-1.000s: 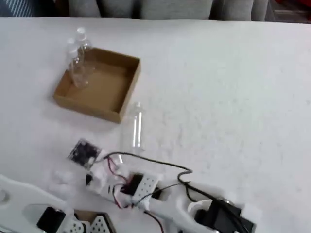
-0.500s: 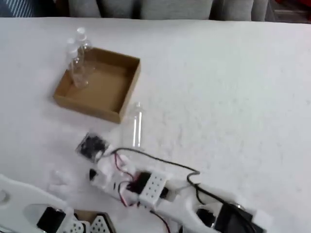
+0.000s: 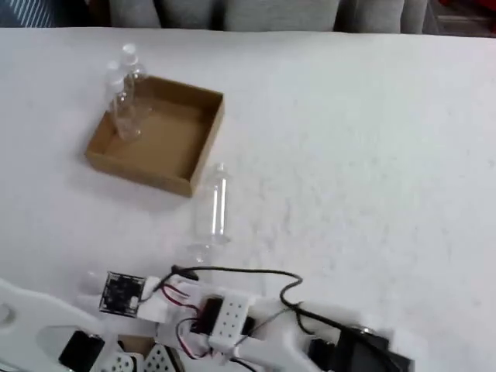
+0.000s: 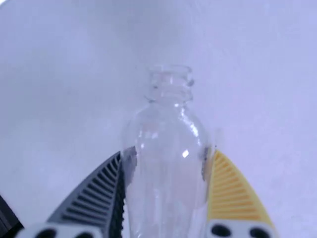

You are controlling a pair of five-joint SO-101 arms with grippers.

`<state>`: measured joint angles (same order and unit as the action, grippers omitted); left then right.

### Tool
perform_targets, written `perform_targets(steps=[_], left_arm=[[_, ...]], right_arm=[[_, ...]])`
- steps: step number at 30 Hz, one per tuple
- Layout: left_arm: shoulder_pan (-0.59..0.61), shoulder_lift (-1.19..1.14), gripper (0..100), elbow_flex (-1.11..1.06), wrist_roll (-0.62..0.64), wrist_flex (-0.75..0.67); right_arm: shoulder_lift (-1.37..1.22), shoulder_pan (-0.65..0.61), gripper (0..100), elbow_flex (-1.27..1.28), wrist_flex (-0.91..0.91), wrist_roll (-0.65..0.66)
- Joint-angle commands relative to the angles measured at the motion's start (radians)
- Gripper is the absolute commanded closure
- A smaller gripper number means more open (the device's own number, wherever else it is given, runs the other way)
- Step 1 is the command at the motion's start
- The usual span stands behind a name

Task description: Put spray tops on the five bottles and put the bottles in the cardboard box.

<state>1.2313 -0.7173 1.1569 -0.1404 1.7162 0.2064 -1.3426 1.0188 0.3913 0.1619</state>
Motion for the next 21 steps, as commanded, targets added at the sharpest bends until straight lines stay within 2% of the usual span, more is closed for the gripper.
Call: perform_targets(steps=[1,4,6,10,13,21], left_arm=[[0.005,0.028,98,0.048,0.005,-0.026],[0.005,0.028,98,0.048,0.005,-0.026],[0.005,0.028,98,0.048,0.005,-0.026],[0.005,0.025,98,0.048,0.005,-0.025],[0.005,0.022,98,0.048,0.005,-0.026],[0.012,0.021,98,0.048,0.005,-0.031]], right_arm=[[-0.056,-0.007,68.5,-0.118,0.053,0.009],[-0.091,0.002,69.0,-0.157,0.05,0.006],[-0.116,0.033,73.5,-0.16,-0.019,-0.003],[-0.151,0.116,98.1,-0.152,-0.259,-0.11],[-0.176,0.183,96.3,-0.153,-0.34,-0.213],[-0.186,0.318,98.3,-0.161,-0.4,-0.25]])
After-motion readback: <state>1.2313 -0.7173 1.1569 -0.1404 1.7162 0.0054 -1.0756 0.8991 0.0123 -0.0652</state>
